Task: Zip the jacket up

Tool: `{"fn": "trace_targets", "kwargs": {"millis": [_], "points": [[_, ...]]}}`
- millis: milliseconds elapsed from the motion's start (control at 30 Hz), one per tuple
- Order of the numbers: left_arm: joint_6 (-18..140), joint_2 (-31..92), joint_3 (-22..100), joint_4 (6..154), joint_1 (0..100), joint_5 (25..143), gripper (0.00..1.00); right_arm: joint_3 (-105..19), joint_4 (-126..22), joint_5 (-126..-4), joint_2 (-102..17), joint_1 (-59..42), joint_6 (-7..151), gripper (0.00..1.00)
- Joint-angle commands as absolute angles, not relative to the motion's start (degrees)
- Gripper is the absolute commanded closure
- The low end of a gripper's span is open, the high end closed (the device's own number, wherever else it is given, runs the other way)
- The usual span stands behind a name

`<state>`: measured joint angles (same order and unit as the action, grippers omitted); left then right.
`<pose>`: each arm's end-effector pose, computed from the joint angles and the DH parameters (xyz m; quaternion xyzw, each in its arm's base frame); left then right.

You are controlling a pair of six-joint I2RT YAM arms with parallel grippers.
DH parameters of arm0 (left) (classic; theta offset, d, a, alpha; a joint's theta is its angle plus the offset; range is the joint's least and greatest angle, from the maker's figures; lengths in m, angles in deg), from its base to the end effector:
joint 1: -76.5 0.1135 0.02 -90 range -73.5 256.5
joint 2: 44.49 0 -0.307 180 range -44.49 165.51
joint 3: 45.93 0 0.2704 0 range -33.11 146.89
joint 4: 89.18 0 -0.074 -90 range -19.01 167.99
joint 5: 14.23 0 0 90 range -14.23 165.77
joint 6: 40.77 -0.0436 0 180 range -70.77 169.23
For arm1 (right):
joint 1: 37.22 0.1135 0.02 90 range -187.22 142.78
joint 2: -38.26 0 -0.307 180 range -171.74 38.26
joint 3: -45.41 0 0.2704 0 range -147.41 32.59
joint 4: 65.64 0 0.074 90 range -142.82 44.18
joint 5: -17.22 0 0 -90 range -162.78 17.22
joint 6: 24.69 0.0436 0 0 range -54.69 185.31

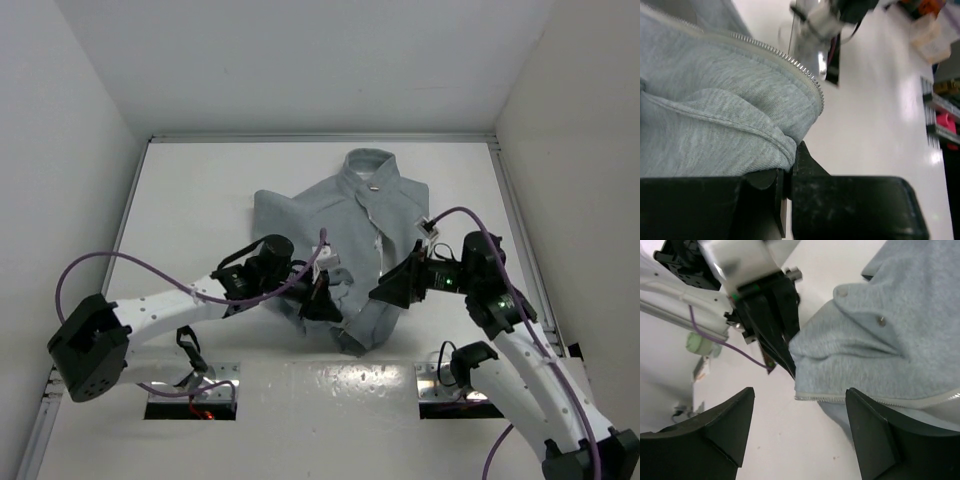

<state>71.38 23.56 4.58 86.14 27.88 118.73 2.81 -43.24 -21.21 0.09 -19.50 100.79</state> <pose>0.1503 -0.2156 0.2767 0.3756 0.7052 -0.5483 0.2470 0.1272 0.0765 0.2929 -0.1403 0.7591 0.5517 0.3159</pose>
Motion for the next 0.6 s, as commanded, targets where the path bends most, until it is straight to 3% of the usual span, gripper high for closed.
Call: {"fn": "trace_targets", "kwargs": {"millis": [0, 67, 100, 133, 233, 267, 300, 467, 567], "points": [[64.1, 26.43, 3.89, 79.6, 26.93, 122.26, 0.94, -0.98, -35.07, -25.74, 1.78, -19.82, 92.31, 0.27], [59.35, 28.63, 3.89, 77.3, 26.4, 124.01, 0.77, -2.74, -31.82, -29.17, 1.53, -19.9, 89.4, 0.29], [57.42, 29.24, 3.89, 73.9, 26.4, 124.89, 0.62, -3.27, -30.77, -30.05, 1.44, -19.9, 88.61, 0.31], [55.66, 29.77, 4.5, 72.21, 26.4, 124.9, 0.54, -5.01, -28.5, -32.85, -0.04, -19.9, 86.34, 0.32], [50.64, 28.56, 5.03, 67.98, 26.4, 123.15, 0.31, -6.17, -27.42, -36.89, -2.07, -19.9, 83.52, 0.44], [48.98, 27.33, 5.03, 67.97, 26.4, 122.27, 0.28, -6.26, -27.59, -37.61, -2.25, -19.99, 82.98, 0.53], [48.27, 24.19, 5.03, 67.97, 26.4, 120.17, 0.01, -6.0, -27.77, -38.32, -2.95, -19.82, 81.84, 0.57], [47.04, 16.69, 6.43, 68.5, 27.18, 110.67, 0.0, -7.3, -28.05, -34.21, -9.1, -19.38, 73.59, 0.69], [45.1, 13.36, 6.44, 66.93, 26.5, 111.19, 0.06, -9.59, -20.96, -22.48, -12.0, -19.03, 65.8, 0.72]]}}
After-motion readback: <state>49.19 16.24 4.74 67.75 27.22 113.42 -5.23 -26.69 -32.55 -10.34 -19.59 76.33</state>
